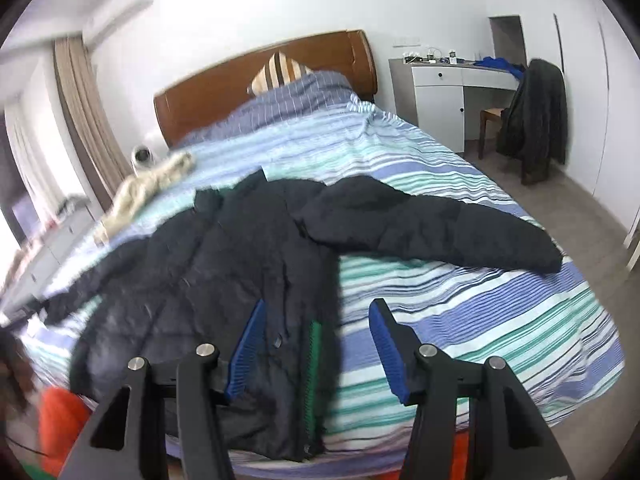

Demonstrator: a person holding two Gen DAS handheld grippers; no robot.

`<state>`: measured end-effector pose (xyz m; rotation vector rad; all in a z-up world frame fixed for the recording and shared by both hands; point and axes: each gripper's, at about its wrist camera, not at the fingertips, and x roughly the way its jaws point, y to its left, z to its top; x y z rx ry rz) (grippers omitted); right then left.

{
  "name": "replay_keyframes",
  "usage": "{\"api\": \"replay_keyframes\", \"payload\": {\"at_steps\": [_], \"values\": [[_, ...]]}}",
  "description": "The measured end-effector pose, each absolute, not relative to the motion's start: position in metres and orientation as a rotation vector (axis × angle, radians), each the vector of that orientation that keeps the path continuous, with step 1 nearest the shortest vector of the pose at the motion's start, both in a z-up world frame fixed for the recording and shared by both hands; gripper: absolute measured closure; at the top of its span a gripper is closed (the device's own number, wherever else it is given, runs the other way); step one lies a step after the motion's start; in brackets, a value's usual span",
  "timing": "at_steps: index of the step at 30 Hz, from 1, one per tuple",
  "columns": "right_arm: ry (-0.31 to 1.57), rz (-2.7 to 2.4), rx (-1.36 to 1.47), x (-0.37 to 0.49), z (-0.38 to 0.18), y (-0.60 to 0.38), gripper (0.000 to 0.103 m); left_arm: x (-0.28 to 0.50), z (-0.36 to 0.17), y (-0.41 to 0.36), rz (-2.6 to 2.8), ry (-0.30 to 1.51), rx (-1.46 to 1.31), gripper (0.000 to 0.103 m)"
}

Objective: Fold large clothes

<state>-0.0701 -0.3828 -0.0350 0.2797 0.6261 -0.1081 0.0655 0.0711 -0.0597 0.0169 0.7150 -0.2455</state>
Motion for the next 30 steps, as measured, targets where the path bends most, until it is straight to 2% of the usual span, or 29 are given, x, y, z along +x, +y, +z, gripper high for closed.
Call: {"api": "replay_keyframes", "payload": {"at_steps": [4,11,15,18,23,24,26,27,30], "values": [[0.638,-0.103,0.296,-0.07,-0.044,-0.394,0.043,0.072,-0.08,0.04,-0.243,0.833,0.086,0.003],[0.542,-0.176,0.515,-0.069,-0.058,-0.476,0.043,0.055,-0.067,0.046,-0.21,0.764,0.092,0.0],[0.62,-0.354,0.847,-0.052,-0.115,-0.567,0.041,0.055,-0.06,0.06,-0.197,0.764,0.027,0.0],[0.564,-0.403,1.054,-0.048,-0.153,-0.612,0.042,0.056,-0.06,0.066,-0.172,0.776,-0.001,0.0],[0.47,-0.549,1.206,-0.035,-0.184,-0.657,0.043,0.06,-0.065,0.069,-0.146,0.81,-0.041,0.001],[0.453,-0.565,1.243,-0.032,-0.191,-0.663,0.046,0.061,-0.066,0.068,-0.138,0.818,-0.045,0.001],[0.448,-0.613,1.254,-0.027,-0.195,-0.669,0.062,0.06,-0.069,0.068,-0.131,0.827,-0.054,0.001],[0.485,-0.662,1.223,-0.025,-0.194,-0.669,0.087,0.06,-0.07,0.069,-0.122,0.835,-0.057,0.001],[0.484,-0.712,1.114,-0.029,-0.177,-0.653,0.093,0.057,-0.073,0.074,-0.101,0.842,-0.062,0.001]]}}
